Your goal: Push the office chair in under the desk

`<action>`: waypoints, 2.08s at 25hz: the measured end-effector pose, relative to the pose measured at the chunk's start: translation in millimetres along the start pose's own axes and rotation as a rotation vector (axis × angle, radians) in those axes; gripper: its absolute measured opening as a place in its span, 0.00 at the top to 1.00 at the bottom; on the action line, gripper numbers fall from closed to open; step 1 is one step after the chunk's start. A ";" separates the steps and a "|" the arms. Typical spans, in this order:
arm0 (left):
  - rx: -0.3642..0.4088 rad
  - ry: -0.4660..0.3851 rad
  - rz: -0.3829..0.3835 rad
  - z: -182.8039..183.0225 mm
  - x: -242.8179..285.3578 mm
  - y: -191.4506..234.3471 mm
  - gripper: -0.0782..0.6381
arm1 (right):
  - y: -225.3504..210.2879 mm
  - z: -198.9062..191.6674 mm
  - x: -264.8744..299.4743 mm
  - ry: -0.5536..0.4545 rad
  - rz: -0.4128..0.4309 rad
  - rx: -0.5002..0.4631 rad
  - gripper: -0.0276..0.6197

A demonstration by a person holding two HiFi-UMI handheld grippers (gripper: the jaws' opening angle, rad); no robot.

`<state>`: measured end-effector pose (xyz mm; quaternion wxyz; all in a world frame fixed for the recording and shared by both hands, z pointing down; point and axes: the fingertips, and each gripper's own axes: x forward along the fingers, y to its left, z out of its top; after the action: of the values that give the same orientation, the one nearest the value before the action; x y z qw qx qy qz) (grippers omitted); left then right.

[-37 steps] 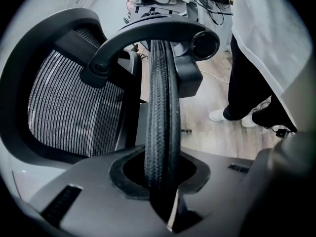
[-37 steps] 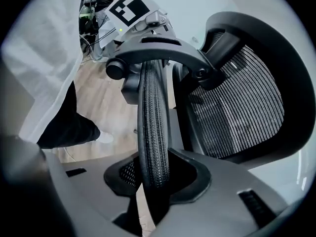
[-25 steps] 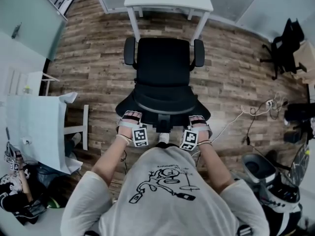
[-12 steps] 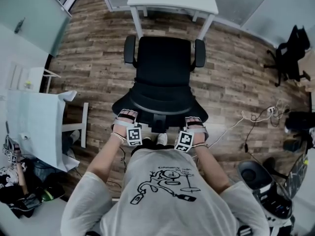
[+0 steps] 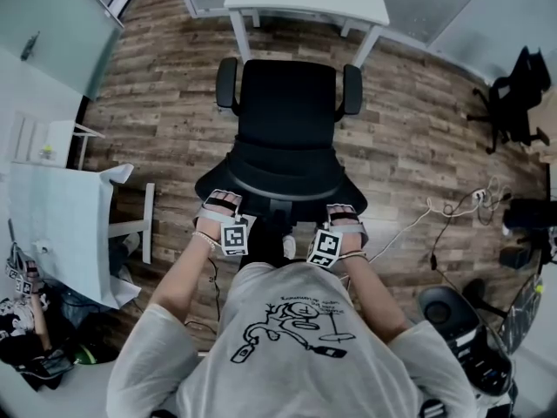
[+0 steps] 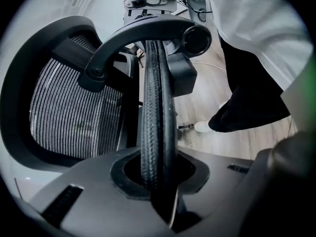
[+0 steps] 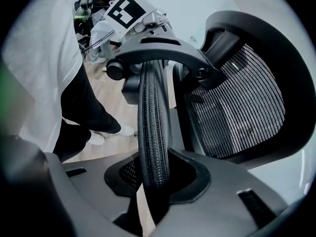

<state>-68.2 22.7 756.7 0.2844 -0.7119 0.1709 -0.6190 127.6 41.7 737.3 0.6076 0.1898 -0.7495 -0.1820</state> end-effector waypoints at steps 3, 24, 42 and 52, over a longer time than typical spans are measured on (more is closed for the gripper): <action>0.005 0.006 -0.014 -6.9 6.7 8.9 0.80 | -11.1 3.2 4.7 0.001 -0.013 0.001 0.77; 0.003 -0.031 0.005 -17.5 71.2 96.9 0.80 | -90.8 -12.4 56.5 0.021 -0.006 0.029 0.77; 0.074 0.001 0.203 -25.1 128.9 208.3 0.79 | -172.8 -30.5 103.4 0.004 0.016 0.031 0.77; 0.033 -0.022 0.102 -22.2 158.5 222.5 0.79 | -212.8 -39.8 123.6 0.006 0.002 0.023 0.77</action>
<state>-38.0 -249.4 745.4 0.3292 -0.7043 0.1938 -0.5983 156.7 -205.8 742.0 0.6077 0.1965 -0.7500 -0.1721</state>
